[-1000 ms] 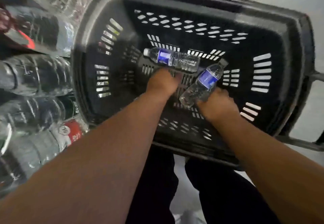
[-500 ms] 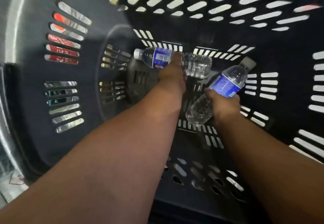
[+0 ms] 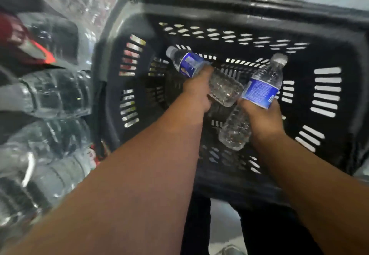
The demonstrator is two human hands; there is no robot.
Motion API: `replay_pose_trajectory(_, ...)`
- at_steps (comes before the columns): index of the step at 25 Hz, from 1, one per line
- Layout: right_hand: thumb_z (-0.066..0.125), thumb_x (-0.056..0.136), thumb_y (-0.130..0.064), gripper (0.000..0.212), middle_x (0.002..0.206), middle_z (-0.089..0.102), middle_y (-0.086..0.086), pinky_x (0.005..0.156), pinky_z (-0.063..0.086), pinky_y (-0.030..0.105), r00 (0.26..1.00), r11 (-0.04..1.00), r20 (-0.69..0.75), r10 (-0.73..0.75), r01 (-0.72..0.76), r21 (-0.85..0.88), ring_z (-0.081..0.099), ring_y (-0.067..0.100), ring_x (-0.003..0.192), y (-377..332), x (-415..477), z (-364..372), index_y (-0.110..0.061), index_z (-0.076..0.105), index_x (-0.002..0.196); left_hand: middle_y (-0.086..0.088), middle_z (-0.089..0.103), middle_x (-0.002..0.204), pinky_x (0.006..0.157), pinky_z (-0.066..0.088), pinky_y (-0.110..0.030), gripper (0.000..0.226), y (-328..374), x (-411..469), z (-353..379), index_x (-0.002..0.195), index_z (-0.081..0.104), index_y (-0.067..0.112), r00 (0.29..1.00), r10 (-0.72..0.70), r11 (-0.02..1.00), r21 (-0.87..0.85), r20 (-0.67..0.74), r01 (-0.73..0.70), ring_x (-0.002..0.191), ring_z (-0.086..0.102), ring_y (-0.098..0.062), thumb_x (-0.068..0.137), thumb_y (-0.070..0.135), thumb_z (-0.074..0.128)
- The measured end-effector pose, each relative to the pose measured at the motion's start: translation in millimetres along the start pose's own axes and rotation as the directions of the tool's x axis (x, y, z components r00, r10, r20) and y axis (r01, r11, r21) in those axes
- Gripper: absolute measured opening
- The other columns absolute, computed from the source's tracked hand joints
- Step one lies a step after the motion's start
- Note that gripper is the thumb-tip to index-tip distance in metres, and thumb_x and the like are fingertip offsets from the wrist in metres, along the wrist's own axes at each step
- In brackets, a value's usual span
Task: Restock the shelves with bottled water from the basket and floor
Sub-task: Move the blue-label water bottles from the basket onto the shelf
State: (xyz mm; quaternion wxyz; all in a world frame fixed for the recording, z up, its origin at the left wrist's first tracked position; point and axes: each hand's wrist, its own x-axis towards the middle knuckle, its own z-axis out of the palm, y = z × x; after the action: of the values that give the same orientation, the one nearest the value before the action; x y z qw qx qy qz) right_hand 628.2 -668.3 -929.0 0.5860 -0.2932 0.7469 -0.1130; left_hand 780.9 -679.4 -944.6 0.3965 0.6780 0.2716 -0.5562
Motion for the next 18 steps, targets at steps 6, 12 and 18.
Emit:
replay_pose_trajectory(6,0.081,0.056,-0.041,0.05,0.092,0.07,0.006,0.074,0.059,0.044,0.991,0.993,0.126,-0.039,0.052,-0.104,0.069,0.025,0.081,-52.0,-69.3,-25.6,-0.025,0.061,0.099,-0.008,0.069,0.089,0.078,0.059,-0.041,0.023,18.7,-90.1,-40.3,0.1,0.063,0.013,0.998,-0.011,0.99,0.143,0.063,0.002,0.077,0.068,-0.024,0.087,0.029,0.072)
replay_pose_trajectory(12,0.083,0.074,-0.024,0.052,0.1,0.073,0.005,0.076,0.056,0.04,0.935,0.979,0.348,-0.071,0.132,-0.155,0.071,0.021,0.084,-112.2,-152.8,-33.5,-0.02,0.058,0.12,-0.005,0.072,0.091,0.081,0.056,-0.042,0.029,24.2,-191.5,-79.3,0.098,0.063,0.018,0.946,0.275,0.91,0.271,0.171,-0.314,0.084,0.07,-0.024,0.074,0.018,0.079)
replay_pose_trajectory(18,0.075,0.083,-0.014,0.037,0.102,0.074,0.003,0.083,0.058,0.045,0.842,0.97,0.533,-0.087,0.194,-0.147,0.072,0.024,0.093,-137.4,-217.5,-36.2,-0.027,0.058,0.113,0.008,0.067,0.105,0.081,0.052,-0.032,0.048,11.8,-280.0,-126.5,0.116,0.048,0.028,0.938,0.328,0.91,0.23,0.11,-0.346,0.094,0.067,-0.009,0.08,0.032,0.079)
